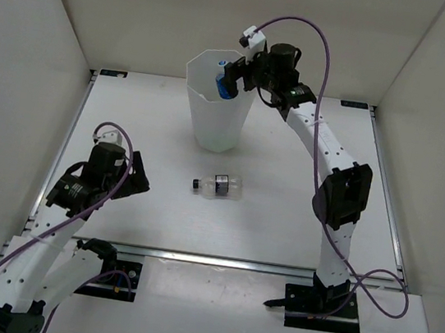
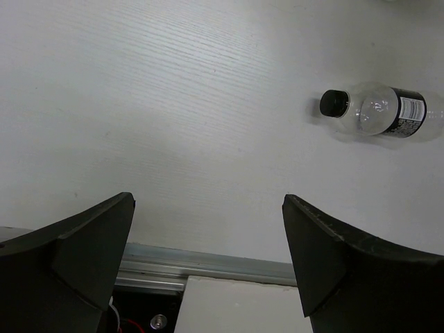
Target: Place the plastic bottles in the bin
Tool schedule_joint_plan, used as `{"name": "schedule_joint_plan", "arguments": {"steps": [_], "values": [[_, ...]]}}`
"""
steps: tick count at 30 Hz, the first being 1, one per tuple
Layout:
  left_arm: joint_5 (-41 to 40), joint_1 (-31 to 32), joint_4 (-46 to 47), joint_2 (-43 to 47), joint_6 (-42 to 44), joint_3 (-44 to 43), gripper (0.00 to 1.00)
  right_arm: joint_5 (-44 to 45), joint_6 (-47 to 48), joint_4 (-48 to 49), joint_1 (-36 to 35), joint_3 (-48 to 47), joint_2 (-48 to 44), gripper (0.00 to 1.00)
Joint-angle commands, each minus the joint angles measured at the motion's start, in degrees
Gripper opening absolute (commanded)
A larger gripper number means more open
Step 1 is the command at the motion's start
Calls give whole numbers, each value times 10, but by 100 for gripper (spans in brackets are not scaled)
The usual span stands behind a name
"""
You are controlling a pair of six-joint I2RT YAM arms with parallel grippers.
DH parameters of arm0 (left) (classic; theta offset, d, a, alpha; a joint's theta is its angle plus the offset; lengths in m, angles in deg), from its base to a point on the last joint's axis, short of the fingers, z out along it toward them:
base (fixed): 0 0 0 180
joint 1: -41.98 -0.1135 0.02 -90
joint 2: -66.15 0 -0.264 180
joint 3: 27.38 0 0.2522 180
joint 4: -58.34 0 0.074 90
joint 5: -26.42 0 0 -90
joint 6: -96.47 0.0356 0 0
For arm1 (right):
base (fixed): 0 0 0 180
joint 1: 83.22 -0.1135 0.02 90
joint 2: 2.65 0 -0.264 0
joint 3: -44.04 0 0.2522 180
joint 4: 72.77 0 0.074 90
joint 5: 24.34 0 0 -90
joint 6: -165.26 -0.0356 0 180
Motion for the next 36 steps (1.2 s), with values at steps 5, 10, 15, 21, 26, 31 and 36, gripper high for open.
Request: {"name": "schedule_joint_plan", "arguments": {"steps": [5, 10, 15, 21, 26, 31, 36], "values": [[79, 7, 77, -35, 70, -9, 99, -19, -43, 3, 1, -68, -69, 99], [243, 52, 184, -161, 177, -54, 98, 1, -87, -51, 25, 104, -224, 99], [377, 69, 249, -291, 272, -102, 98, 18, -158, -25, 96, 401, -431, 99], [319, 116, 256, -421, 391, -152, 99, -90, -155, -93, 223, 599, -576, 99], [365, 95, 289, -505, 415, -186, 99, -59, -147, -131, 223, 648, -618, 99], [303, 126, 344, -543, 429, -190, 99, -93, -168, -116, 232, 669, -619, 99], [335, 142, 328, -603, 429, -224, 99, -99, -174, -106, 236, 687, -625, 100]]}}
